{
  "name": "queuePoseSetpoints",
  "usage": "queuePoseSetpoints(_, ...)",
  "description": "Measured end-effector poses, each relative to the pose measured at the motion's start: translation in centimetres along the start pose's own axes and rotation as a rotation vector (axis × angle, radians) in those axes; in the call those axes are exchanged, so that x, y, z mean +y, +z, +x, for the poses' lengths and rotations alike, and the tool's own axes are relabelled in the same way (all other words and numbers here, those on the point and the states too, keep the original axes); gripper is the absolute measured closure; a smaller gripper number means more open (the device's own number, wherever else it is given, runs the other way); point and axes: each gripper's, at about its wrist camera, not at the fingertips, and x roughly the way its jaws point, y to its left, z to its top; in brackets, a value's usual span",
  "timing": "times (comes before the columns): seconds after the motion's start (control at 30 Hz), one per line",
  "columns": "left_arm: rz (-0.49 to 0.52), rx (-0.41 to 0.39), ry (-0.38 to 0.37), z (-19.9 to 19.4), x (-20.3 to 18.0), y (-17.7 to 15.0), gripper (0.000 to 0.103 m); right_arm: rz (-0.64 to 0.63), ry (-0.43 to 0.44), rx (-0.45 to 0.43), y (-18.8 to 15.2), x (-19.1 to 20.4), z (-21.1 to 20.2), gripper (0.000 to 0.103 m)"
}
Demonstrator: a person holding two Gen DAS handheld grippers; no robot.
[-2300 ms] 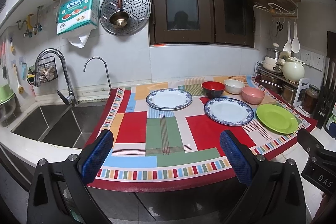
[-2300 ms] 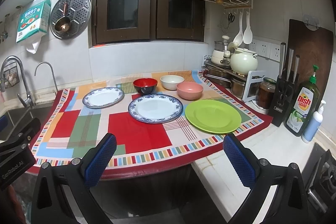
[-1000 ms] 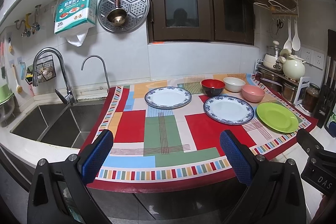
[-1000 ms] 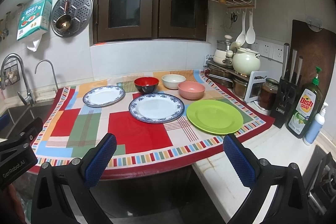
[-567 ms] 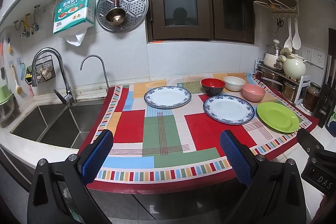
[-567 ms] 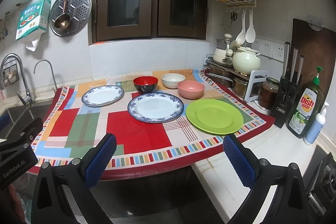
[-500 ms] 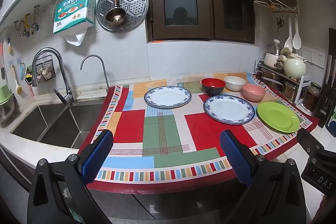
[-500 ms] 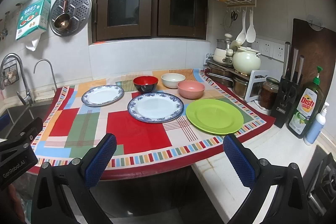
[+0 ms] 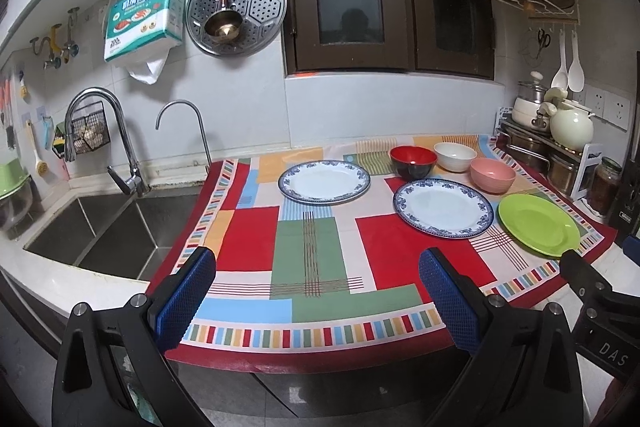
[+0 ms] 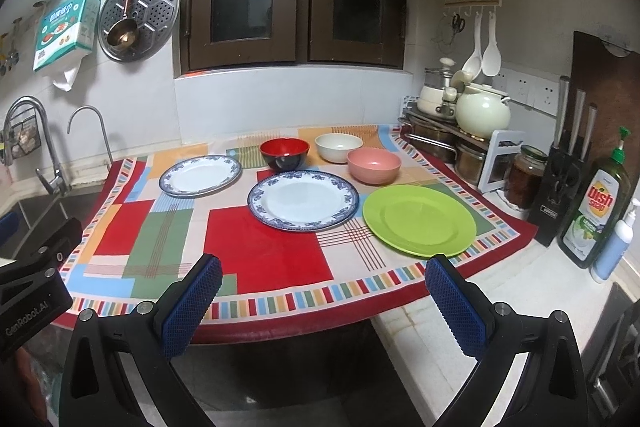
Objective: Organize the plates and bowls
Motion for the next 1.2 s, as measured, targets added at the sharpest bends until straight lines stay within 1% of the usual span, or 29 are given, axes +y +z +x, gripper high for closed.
queuePoseSetpoints(0.07, -0.001, 0.005, 0.018, 0.2, -0.2, 0.1, 0.0, -0.007, 0.02, 0.005, 0.2, 0.0, 0.7, 0.0)
queuePoseSetpoints(0.2, -0.012, 0.004, 0.079, 0.6, -0.7, 0.0, 0.0, -0.018, 0.064, 0.01, 0.1, 0.1, 1.9, 0.0)
queuePoseSetpoints(0.3, -0.023, 0.03, 0.113, 1.0, -0.6, -0.2, 0.0, -0.034, 0.102, 0.027, 0.0, 0.3, 2.9, 0.0)
queuePoseSetpoints(0.4, -0.024, 0.046, 0.139, 1.9, -0.3, 0.0, 0.0, -0.044, 0.132, 0.039, 0.3, 0.8, 4.0, 0.0)
queuePoseSetpoints(0.53, -0.027, 0.035, 0.148, 3.5, 0.5, 0.9, 0.0, -0.049, 0.145, 0.037, 1.3, 1.9, 5.8, 0.0)
queuePoseSetpoints(0.73, -0.015, 0.003, 0.12, 8.1, 2.9, 3.6, 0.0, -0.041, 0.136, -0.008, 3.9, 5.0, 9.1, 0.0)
queuePoseSetpoints(0.8, -0.018, 0.006, 0.094, 10.1, 3.9, 4.9, 0.0, -0.034, 0.131, -0.009, 5.2, 6.5, 10.5, 0.0)
queuePoseSetpoints(0.97, 0.017, 0.052, 0.046, 15.1, 6.0, 7.7, 0.0, -0.005, 0.103, -0.003, 7.4, 9.5, 13.4, 0.0)
queuePoseSetpoints(1.07, 0.026, 0.09, 0.014, 18.5, 7.1, 8.5, 0.0, 0.014, 0.088, 0.009, 8.5, 11.4, 15.9, 0.0)
queuePoseSetpoints(1.2, 0.023, 0.142, 0.006, 22.3, 8.0, 9.3, 0.0, 0.022, 0.075, 0.027, 9.7, 13.2, 18.9, 0.0)
